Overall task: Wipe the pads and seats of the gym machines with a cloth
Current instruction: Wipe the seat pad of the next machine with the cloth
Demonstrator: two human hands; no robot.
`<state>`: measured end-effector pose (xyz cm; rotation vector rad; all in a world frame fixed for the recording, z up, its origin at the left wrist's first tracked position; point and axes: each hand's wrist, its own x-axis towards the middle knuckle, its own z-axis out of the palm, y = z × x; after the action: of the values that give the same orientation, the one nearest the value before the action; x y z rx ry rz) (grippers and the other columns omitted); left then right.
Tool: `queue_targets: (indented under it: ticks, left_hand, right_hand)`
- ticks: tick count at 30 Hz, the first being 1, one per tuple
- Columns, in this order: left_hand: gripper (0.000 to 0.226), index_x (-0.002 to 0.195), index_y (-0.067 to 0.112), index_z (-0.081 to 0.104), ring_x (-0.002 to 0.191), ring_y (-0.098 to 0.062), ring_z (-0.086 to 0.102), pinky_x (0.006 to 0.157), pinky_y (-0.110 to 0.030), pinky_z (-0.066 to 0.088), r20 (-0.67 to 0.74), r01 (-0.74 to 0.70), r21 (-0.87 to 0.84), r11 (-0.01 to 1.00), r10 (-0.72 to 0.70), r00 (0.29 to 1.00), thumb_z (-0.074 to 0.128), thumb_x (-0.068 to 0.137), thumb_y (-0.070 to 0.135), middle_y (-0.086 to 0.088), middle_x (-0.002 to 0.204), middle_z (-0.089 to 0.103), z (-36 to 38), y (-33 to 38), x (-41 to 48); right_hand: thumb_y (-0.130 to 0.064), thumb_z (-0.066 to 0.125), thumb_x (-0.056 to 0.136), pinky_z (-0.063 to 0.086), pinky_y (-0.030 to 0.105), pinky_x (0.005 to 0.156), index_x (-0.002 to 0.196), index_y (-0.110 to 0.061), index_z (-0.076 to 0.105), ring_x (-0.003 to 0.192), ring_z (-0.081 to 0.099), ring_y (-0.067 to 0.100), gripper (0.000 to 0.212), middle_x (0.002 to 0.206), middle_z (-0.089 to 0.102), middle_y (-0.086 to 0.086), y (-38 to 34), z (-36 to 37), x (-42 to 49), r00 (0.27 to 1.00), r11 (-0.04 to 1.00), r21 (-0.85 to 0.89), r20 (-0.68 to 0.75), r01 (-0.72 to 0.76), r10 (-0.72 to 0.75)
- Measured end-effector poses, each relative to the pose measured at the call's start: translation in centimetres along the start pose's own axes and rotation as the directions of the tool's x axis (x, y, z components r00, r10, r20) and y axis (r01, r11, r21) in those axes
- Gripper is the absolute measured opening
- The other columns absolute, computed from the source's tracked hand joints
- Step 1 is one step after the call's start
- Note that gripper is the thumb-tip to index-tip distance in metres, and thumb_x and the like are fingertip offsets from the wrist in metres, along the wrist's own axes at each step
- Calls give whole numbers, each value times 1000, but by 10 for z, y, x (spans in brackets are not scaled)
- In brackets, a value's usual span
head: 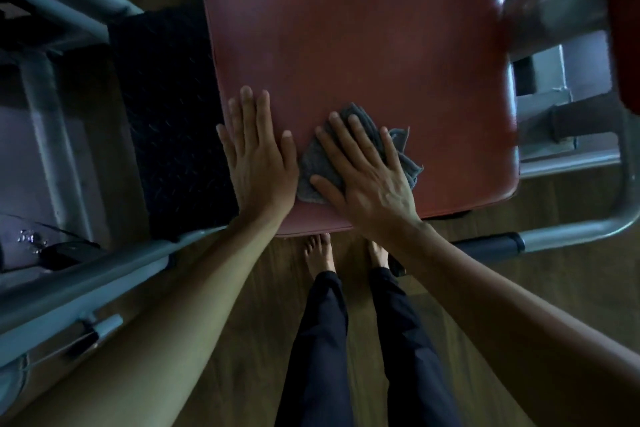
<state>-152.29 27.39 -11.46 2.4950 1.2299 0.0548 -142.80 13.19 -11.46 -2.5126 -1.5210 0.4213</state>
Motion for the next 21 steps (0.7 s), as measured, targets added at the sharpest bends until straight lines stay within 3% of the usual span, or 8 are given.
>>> queue_targets:
  ticks: [4, 7, 13, 21]
  left_hand:
    - [59, 159, 15, 18, 154, -27, 6, 125, -49, 3, 85, -300, 73, 951, 294, 952, 30, 107, 40, -9, 167, 11, 7, 21, 17]
    - [60, 158, 13, 18, 154, -29, 8, 123, -51, 4, 143, -425, 151, 892, 406, 903, 27, 107, 43, -10, 166, 13, 17, 45, 26]
    - [64, 158, 8, 13, 154, -27, 5, 123, -51, 1, 200, -443, 166, 881, 410, 890, 21, 106, 44, -11, 167, 10, 30, 88, 40]
    - [60, 158, 10, 19, 154, -26, 7, 123, -50, 0, 217, -543, 106, 833, 514, 830, 30, 107, 40, -9, 166, 13, 40, 119, 58]
  right_hand:
    - [-63, 22, 99, -2, 44, 123, 157, -27, 14, 152, 0, 14, 69, 165, 6, -4, 22, -10, -12, 986, 986, 10, 25, -165, 165]
    - [-64, 22, 99, -6, 43, 122, 157, -32, 6, 151, -9, 10, 69, 165, -2, -9, 35, -18, -18, 956, 955, 55, 59, -292, 289]
    - [-64, 22, 99, -12, 41, 121, 157, -34, 0, 149, -17, 7, 68, 164, -9, -12, 57, -25, -32, 857, 844, 155, 41, -513, 513]
    - [-65, 21, 99, -15, 43, 120, 155, -36, -5, 147, -24, 7, 69, 162, -17, -13, 96, -34, -39, 720, 684, 282, 41, -673, 692]
